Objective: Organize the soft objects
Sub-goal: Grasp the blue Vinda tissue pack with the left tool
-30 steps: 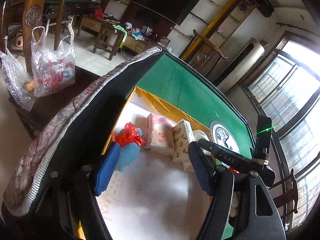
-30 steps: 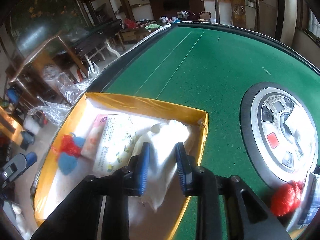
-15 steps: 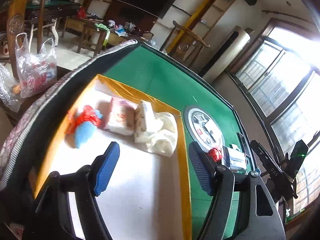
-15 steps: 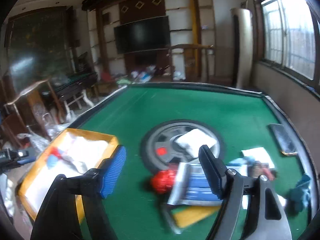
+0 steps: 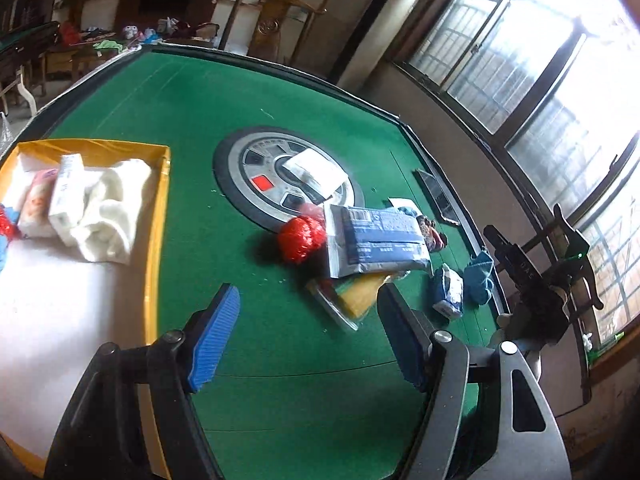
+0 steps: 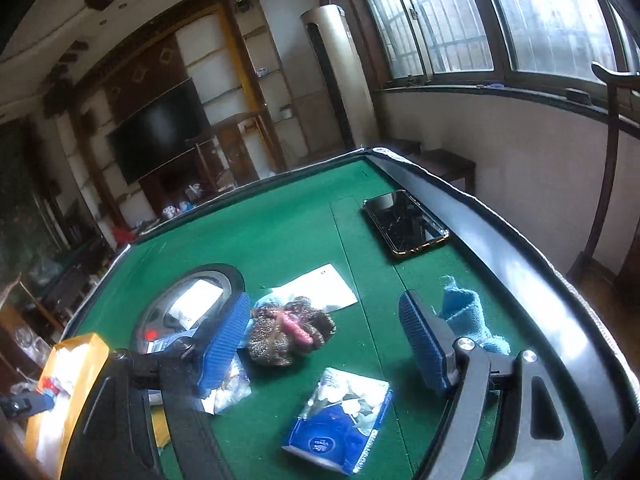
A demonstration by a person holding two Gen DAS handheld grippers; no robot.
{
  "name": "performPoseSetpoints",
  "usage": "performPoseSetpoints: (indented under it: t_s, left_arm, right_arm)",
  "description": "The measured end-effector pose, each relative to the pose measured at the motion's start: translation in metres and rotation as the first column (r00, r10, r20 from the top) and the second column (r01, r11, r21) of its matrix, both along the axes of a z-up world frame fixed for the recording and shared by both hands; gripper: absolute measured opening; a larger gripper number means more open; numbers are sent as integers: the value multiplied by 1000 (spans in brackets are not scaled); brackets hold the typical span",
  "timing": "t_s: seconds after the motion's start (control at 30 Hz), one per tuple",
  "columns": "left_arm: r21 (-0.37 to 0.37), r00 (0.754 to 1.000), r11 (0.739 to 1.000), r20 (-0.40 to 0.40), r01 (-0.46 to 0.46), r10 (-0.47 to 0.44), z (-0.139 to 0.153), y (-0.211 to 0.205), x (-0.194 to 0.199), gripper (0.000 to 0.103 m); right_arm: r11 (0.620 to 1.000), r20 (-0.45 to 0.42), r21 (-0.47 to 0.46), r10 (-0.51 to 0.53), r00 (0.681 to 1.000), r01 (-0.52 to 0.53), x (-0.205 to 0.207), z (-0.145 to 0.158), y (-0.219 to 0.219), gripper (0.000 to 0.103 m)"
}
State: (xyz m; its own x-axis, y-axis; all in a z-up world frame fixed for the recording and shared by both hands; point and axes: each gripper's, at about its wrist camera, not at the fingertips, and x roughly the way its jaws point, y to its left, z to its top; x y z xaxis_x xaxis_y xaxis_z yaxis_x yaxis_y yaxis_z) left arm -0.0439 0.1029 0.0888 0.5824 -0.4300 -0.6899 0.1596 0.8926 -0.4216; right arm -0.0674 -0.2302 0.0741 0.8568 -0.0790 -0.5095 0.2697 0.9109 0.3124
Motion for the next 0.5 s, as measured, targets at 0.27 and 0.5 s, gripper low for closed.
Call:
performPoseSetpoints:
  t_s: [0.27, 0.5]
  left_arm:
    - [35, 994, 996, -73, 86, -83, -26, -61, 11, 71]
    - [23, 989, 992, -91, 121, -118, -40, -83, 10, 71]
  right_arm:
    - [941, -40, 281, 210, 977, -191, -4, -20, -30, 72]
    - [967, -272, 213, 199, 942, -143, 22, -57, -7, 72]
